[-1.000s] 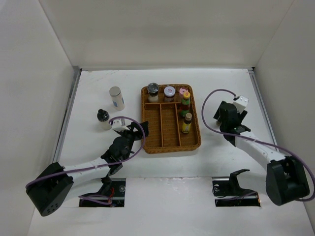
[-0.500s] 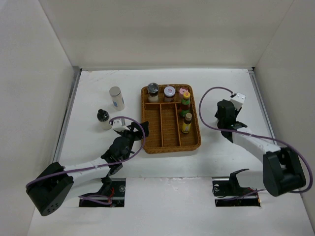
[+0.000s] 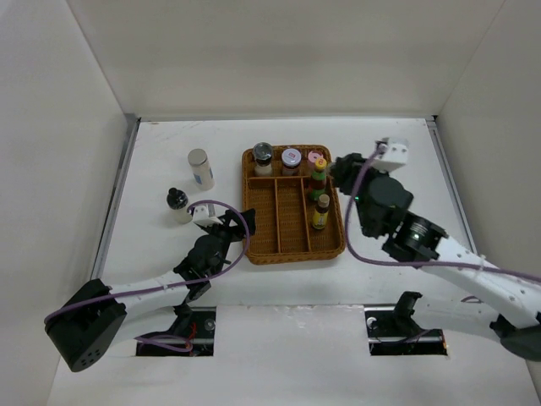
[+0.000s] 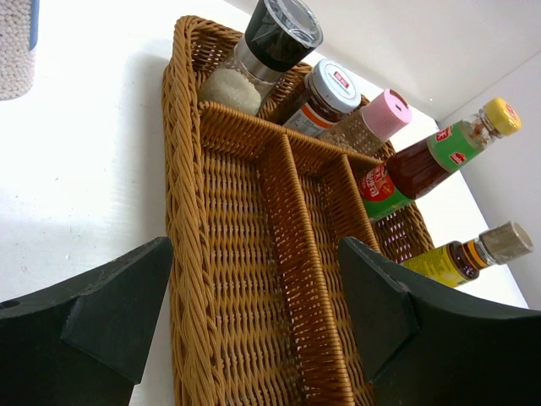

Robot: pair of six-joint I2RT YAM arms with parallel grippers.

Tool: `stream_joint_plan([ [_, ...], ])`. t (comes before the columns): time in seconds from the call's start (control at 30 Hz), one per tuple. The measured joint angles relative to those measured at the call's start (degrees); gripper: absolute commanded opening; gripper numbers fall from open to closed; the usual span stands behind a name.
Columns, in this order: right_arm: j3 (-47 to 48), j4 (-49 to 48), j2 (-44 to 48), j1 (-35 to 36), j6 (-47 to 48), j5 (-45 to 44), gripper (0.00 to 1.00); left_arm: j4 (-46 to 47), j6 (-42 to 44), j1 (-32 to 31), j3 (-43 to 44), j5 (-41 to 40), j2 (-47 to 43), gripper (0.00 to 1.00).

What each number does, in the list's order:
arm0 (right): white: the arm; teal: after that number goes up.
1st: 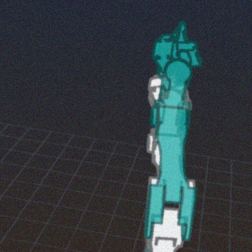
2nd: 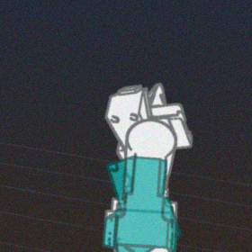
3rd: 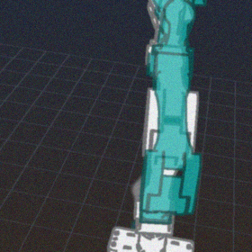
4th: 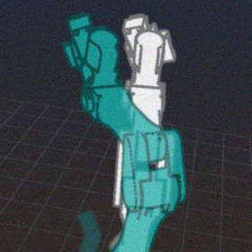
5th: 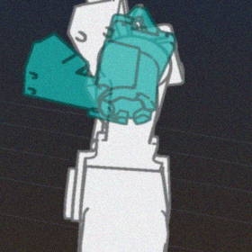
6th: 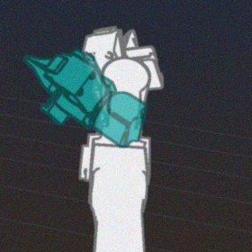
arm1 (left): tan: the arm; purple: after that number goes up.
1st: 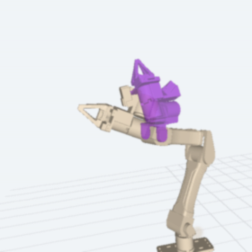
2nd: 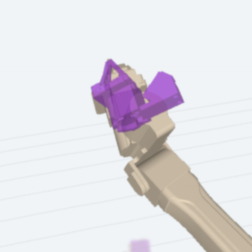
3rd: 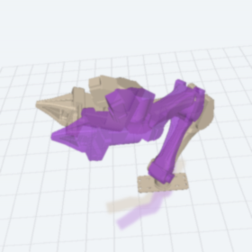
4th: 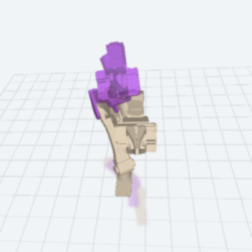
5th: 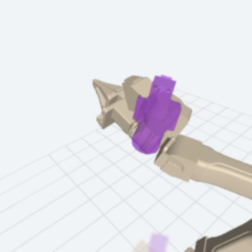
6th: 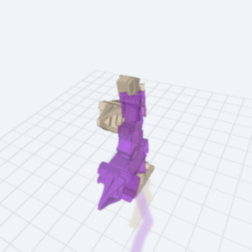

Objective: Organize the condiment bottles

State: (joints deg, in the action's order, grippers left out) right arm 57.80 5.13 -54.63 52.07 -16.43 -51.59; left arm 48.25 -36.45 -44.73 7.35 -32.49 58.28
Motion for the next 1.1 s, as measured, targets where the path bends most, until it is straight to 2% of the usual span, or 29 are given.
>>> stream_joint_plan([
  [0.13,7.7,-3.8,-13.6,3.6,4.1,3.1,0.33,0.0,0.0,0.1,0.0,0.0,-0.2,0.79],
  [0.27,12.7,-5.9,-27.5,3.7,6.5,8.1,0.32,-0.1,0.0,0.9,0.0,0.0,-1.9,0.79],
  [0.43,15.6,-7.5,-39.9,2.5,7.9,12.9,0.32,-0.1,0.0,1.7,0.0,0.0,-3.8,0.79],
  [0.67,15.6,-9.8,-48.0,-2.6,7.6,14.6,0.31,-0.4,0.0,1.8,0.0,0.0,-3.6,0.79],
  [1.1,13.7,-14.4,-52.7,-4.8,3.3,15.7,0.34,-0.5,-0.1,1.8,0.0,0.0,-1.9,0.79],
])
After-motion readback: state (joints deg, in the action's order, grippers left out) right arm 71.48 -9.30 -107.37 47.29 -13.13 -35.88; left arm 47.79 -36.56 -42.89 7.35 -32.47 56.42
